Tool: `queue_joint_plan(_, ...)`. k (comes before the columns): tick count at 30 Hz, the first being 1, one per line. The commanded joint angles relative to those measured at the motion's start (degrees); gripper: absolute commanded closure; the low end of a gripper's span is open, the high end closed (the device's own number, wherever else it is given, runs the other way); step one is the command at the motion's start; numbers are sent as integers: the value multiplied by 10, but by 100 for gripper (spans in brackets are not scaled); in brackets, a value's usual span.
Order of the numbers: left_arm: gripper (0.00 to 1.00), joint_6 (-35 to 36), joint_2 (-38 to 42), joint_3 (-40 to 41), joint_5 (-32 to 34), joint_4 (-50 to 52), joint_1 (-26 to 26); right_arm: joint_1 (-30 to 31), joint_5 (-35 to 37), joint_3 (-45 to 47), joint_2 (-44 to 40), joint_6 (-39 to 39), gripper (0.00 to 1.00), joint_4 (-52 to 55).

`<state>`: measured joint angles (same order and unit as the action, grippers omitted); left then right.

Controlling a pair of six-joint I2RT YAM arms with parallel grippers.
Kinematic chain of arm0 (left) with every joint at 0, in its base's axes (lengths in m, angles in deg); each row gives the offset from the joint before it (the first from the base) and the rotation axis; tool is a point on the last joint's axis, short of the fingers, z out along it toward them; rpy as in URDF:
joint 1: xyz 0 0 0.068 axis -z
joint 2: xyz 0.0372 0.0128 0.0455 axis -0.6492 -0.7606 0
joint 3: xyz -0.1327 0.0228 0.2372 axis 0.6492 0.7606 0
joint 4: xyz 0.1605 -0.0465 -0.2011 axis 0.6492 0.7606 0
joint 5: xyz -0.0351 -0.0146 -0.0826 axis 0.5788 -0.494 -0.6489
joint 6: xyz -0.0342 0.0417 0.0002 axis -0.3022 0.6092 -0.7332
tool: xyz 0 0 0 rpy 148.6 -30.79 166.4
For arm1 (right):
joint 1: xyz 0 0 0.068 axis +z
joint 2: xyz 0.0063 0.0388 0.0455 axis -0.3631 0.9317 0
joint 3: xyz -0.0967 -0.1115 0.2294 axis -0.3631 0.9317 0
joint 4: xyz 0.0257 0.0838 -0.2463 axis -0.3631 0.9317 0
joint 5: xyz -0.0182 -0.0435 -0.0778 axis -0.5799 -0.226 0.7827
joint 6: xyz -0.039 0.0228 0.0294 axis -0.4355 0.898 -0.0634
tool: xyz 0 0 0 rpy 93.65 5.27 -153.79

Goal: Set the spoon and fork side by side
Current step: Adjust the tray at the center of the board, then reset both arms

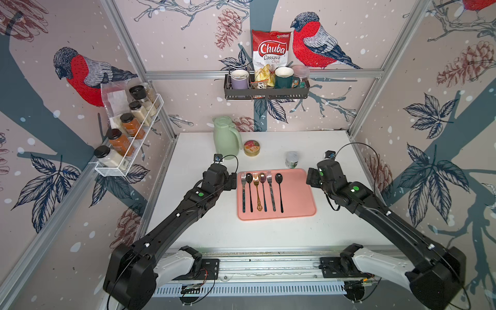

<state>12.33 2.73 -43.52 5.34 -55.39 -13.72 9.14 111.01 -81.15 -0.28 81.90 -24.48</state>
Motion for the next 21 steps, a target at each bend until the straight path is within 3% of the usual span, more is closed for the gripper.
queue_joint_plan(1, 5, 91, 42, 59, 118, -109, -16, -47, 42, 61, -29, -76, 12, -113)
queue_joint_plan(3, 5, 109, 63, 93, 133, -150, -41, -93, 15, 117, -49, -114, 2, -199)
queue_joint_plan(6, 4, 112, 71, 158, 116, -250, -96, -157, -27, 170, -62, -139, 1, -279)
queue_joint_plan(11, 5, 133, -17, 269, 67, -523, -150, -234, -88, 232, -33, -159, 1, -409)
queue_joint_plan(17, 4, 137, -152, 230, 94, -567, -158, -245, -99, 292, 71, -205, 1, -613)
queue_joint_plan(21, 5, 133, -186, 218, 103, -588, -179, -257, -93, 304, 145, -201, 1, -697)
